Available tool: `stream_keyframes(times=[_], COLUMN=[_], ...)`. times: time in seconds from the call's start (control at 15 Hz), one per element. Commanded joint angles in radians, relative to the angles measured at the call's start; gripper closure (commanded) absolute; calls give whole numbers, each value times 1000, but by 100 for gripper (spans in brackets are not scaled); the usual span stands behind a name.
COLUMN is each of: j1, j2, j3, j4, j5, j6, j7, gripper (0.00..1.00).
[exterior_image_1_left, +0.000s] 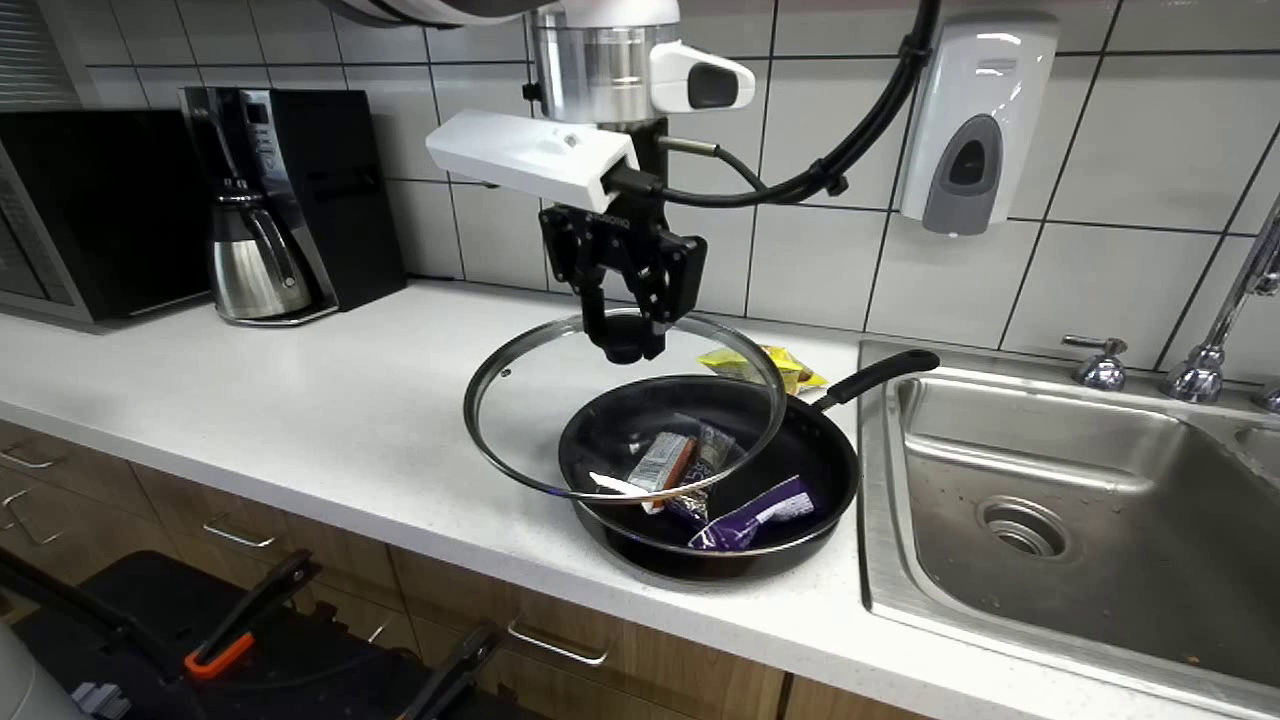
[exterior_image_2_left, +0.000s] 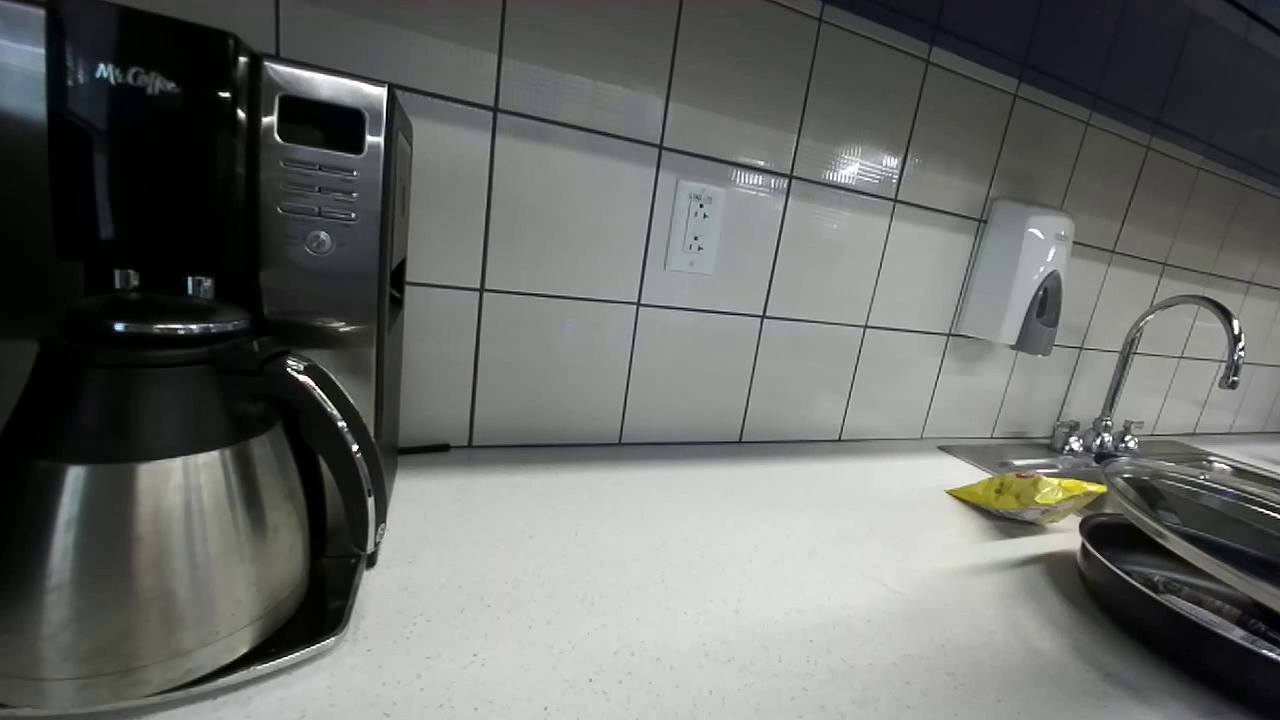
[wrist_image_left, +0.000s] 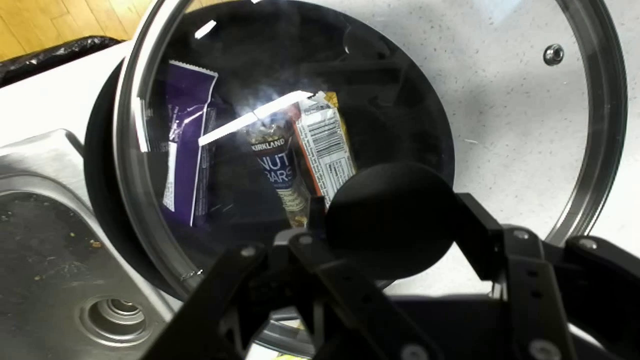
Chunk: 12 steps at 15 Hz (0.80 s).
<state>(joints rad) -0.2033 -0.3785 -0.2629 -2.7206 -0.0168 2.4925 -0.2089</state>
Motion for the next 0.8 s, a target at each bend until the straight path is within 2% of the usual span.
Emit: stream_keyframes(times=[0.0,0.73], j1=[-20,-26], j2=[20,177], j3=[-19,-51], j4=[61,155], j5=[-12,-4], j6=[-13,21], j7=[-23,-30], gripper=[61,61])
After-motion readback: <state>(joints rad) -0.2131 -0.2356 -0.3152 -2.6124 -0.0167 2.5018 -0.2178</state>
